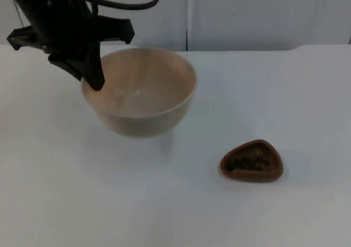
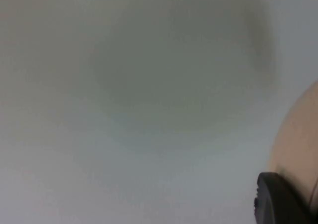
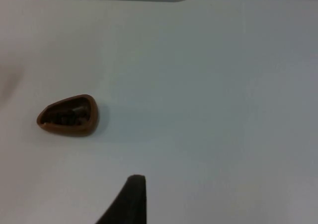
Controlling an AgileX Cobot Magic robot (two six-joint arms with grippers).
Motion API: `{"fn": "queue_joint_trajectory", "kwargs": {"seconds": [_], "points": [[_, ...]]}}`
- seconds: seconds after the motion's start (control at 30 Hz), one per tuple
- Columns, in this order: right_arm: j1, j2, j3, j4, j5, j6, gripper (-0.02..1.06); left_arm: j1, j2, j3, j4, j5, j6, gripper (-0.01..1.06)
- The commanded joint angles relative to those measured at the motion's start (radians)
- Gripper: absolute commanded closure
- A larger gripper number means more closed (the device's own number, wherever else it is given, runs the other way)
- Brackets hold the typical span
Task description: Pick up the bowl with the left hand and pour the coffee beans from the cup into the bowl with the right hand.
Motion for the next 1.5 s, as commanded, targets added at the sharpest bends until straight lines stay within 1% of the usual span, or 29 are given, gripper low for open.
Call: {"fn": "queue_joint_trajectory", "kwargs": {"seconds": [0.0, 0.07, 0.17, 0.2, 0.3, 0.33, 0.4, 0.47, 1.03, 1.1, 1.2, 1.33, 1.4, 1.47], "points": [[-0.005, -0.002, 0.002, -0.006, -0.011, -0.006, -0.01, -0.015, -0.039, 0.074, -0.022, -0.056, 0.008, 1.05], [-0.005, -0.002, 0.002, -0.006, -0.011, -0.006, -0.01, -0.028, -0.054, 0.135, -0.031, -0.080, 0.021, 1.05], [-0.005, -0.002, 0.002, -0.006, -0.011, -0.006, -0.01, -0.078, -0.068, 0.213, -0.031, -0.118, 0.028, 1.05], [-0.005, -0.002, 0.002, -0.006, -0.011, -0.006, -0.01, -0.078, -0.068, 0.213, -0.031, -0.118, 0.028, 1.05], [-0.005, -0.002, 0.002, -0.006, -0.011, -0.006, -0.01, -0.151, -0.079, 0.268, -0.003, -0.156, 0.031, 1.05], [-0.005, -0.002, 0.002, -0.006, -0.011, -0.006, -0.01, -0.151, -0.079, 0.268, -0.003, -0.156, 0.031, 1.05], [-0.005, -0.002, 0.002, -0.006, -0.011, -0.006, -0.01, -0.191, -0.079, 0.294, 0.019, -0.177, 0.031, 1.05], [-0.005, -0.002, 0.002, -0.006, -0.011, -0.006, -0.01, -0.202, -0.079, 0.295, 0.012, -0.179, 0.031, 1.05], [-0.005, -0.002, 0.002, 0.013, -0.011, -0.006, -0.01, -0.209, -0.079, 0.295, -0.008, -0.179, 0.031, 1.05], [-0.005, -0.002, 0.002, 0.013, -0.011, -0.006, -0.01, -0.209, -0.079, 0.295, -0.007, -0.183, 0.031, 1.05], [-0.005, -0.002, 0.002, 0.013, -0.011, -0.006, -0.01, -0.209, -0.079, 0.295, -0.007, -0.216, 0.031, 1.05], [-0.005, -0.002, 0.002, 0.013, -0.011, -0.006, -0.01, -0.209, -0.079, 0.295, -0.001, -0.241, 0.010, 1.05], [-0.005, -0.002, 0.002, 0.013, -0.011, -0.006, -0.01, -0.209, -0.079, 0.295, 0.019, -0.258, -0.027, 1.05], [-0.005, -0.002, 0.002, 0.013, -0.011, -0.006, -0.01, -0.209, -0.079, 0.295, 0.073, -0.268, -0.077, 1.05]]}}
